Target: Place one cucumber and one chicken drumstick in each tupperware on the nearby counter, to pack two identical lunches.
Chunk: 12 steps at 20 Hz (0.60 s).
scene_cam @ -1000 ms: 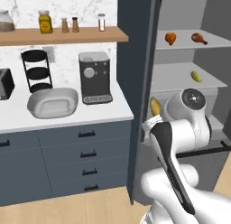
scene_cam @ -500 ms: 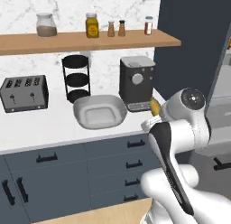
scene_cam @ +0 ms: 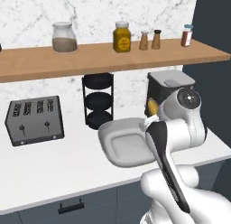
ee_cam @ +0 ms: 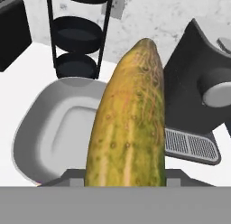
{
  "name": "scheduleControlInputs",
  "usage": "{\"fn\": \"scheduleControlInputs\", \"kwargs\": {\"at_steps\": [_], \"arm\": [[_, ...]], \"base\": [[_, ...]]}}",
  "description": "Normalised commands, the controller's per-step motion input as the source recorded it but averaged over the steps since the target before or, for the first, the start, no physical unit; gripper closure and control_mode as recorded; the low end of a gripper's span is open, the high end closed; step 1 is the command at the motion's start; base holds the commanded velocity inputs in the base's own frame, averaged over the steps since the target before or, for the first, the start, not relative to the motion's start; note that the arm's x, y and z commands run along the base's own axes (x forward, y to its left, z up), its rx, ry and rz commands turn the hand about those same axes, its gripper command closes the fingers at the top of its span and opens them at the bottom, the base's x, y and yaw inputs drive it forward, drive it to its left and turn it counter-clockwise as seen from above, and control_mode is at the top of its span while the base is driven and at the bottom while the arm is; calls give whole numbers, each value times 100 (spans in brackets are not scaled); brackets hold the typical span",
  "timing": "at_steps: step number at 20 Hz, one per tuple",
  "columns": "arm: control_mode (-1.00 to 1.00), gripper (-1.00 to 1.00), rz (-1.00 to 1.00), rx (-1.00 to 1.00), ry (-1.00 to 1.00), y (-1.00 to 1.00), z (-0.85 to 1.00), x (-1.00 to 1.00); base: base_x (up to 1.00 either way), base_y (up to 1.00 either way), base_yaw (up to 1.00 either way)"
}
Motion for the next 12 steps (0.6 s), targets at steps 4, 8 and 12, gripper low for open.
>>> {"fn": "scheduleControlInputs", "kwargs": {"at_steps": [4,8,12], "arm": [[-100,100,-3,0,19,4,-24,56],[-100,100,0,1,27,-13,-48,23],[-100,100,1,0,19,-15,-59,13]], "base": [[0,0,0],[0,0,0],[0,0,0]]}}
